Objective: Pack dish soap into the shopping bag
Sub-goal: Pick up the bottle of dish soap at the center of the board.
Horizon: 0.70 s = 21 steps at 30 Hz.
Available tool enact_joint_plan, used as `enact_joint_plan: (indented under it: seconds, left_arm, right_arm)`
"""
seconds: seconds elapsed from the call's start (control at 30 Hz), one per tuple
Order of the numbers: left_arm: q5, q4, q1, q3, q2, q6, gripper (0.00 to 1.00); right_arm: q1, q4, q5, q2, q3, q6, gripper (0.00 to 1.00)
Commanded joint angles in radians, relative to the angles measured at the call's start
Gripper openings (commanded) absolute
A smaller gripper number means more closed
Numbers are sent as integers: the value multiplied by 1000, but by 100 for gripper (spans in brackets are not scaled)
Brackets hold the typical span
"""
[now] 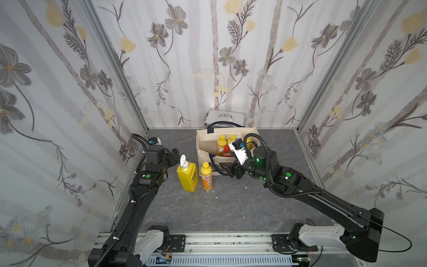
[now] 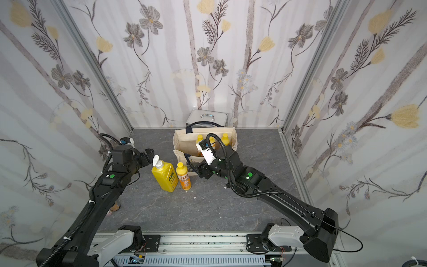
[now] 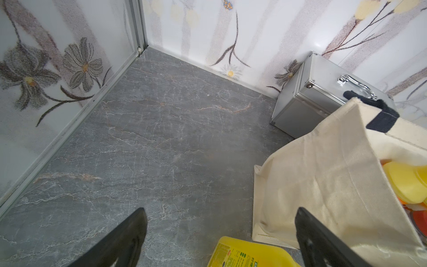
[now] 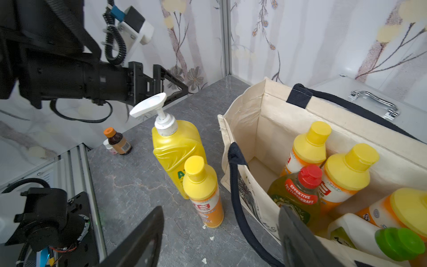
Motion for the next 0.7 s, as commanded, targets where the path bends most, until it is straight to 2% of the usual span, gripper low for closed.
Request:
enact_joint_plan:
  seconds: [0.0, 0.3, 0.43, 0.67]
  left_arm:
    - [31, -2, 0, 16, -2, -11, 100]
    - [22, -65, 9, 88, -20, -32, 100]
    - [4, -75, 25, 118, -10, -36, 100]
    - [162, -69, 97, 132, 36, -77, 100]
  right_arm:
    - [9, 133, -66, -24, -36, 34, 78]
    - [37, 345, -288, -4, -180, 106, 83]
    - [42, 433, -270, 12, -239, 88, 82]
    - [84, 499, -191, 152, -203, 82, 79]
